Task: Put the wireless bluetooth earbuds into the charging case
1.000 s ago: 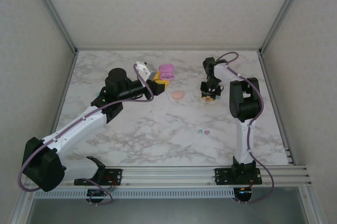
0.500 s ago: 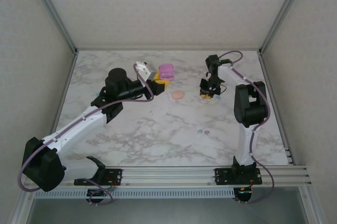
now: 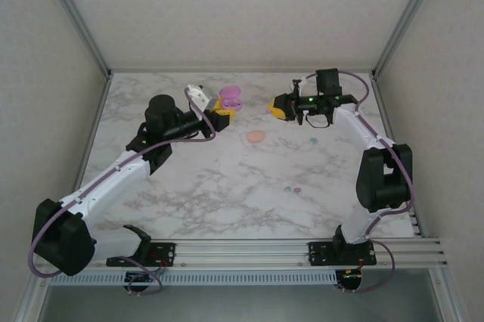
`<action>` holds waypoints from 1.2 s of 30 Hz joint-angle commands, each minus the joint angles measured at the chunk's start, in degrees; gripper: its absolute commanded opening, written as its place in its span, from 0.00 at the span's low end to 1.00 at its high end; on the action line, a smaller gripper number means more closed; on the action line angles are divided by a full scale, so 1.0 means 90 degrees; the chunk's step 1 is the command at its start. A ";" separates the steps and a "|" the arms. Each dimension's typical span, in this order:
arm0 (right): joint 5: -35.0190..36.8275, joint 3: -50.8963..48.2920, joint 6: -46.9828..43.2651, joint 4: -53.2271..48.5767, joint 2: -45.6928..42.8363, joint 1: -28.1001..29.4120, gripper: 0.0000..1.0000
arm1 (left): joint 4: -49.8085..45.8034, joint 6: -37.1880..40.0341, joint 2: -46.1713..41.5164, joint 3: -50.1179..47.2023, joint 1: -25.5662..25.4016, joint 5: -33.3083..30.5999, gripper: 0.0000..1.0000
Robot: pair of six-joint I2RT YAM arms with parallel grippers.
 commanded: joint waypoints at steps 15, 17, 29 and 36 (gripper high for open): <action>-0.1779 0.0954 0.0069 -0.0197 -0.0590 0.0480 0.15 | 0.0045 0.0175 -0.0162 0.0318 0.0143 0.0550 0.31; -0.1740 0.1008 0.0054 -0.0266 -0.0641 0.0492 0.14 | -0.0042 0.0210 -0.0180 0.0343 0.0147 0.0560 0.32; -0.1245 0.1052 0.0219 -0.0167 -0.0907 0.0643 0.15 | -0.0138 0.0349 -0.0070 0.0455 0.0053 0.0599 0.31; -0.0795 0.1102 0.0157 -0.0087 -0.1059 0.0804 0.14 | -0.0148 0.0453 0.0125 0.0532 -0.0057 0.0599 0.32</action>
